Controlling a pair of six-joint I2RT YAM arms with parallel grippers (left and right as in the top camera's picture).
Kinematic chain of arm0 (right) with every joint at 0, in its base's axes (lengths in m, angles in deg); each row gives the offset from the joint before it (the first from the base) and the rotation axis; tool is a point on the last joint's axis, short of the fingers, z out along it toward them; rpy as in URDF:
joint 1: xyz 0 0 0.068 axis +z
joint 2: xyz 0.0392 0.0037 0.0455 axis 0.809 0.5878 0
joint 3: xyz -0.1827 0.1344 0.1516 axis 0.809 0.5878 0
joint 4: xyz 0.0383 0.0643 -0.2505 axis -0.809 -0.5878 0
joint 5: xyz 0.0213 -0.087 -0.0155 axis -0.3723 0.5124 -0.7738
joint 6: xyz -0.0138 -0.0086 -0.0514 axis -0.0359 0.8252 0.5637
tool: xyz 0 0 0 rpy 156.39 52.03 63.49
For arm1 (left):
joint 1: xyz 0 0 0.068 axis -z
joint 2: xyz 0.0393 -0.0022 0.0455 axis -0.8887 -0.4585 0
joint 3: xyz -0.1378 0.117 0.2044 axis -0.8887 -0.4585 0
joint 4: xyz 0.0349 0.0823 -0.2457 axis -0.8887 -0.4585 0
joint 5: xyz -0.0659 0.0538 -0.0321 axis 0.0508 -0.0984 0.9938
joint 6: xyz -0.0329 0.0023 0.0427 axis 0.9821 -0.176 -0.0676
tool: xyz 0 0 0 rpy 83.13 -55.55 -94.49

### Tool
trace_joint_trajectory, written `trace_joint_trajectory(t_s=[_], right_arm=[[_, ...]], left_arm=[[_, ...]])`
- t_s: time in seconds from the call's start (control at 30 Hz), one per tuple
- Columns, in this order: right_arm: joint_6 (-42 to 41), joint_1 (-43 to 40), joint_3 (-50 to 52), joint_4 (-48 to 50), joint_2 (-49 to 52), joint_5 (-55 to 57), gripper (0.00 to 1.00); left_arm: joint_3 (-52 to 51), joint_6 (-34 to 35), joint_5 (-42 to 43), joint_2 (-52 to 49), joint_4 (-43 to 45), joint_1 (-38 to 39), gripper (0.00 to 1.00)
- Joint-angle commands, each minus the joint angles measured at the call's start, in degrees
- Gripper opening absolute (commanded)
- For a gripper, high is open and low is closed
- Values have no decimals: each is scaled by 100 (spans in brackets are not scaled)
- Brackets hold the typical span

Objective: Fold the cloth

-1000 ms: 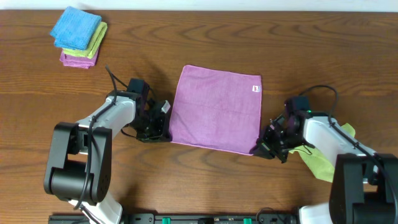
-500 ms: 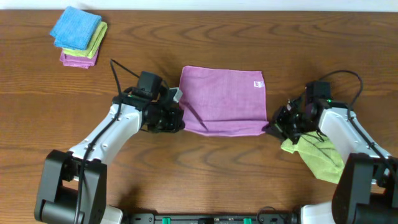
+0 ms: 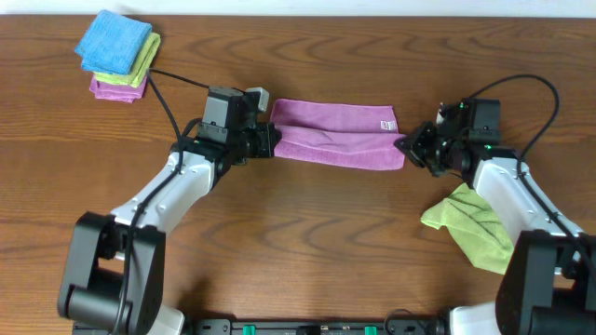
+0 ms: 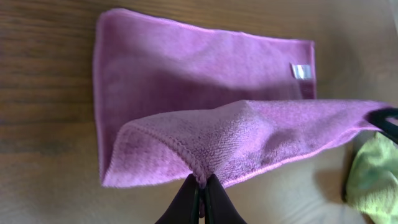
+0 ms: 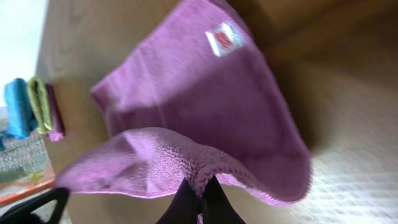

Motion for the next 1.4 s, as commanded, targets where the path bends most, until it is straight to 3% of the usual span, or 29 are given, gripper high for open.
trace_joint_trajectory(t_s=[0.0, 0.23, 0.5, 0.87, 1.03, 1.37], right_arm=[[-304, 111, -103, 232, 157, 87, 2], [-660, 153, -308, 1119, 911, -179, 2], [-785, 205, -1480, 1200, 1762, -284, 2], [-369, 234, -1849, -555, 1943, -623, 2], [-188, 140, -1849, -1084, 1943, -483, 2], [-90, 42, -1849, -1158, 1943, -92, 2]], left_arm=[[192, 190, -136, -269, 160, -166, 5], [992, 173, -90, -1008, 192, -350, 6], [2210, 155, 223, -1969, -2, -452, 6], [2404, -129, 275, -2017, -1606, -553, 6], [2406, -131, 365, -2006, -1698, -693, 6], [2404, -127, 424, -2006, -1716, -651, 6]])
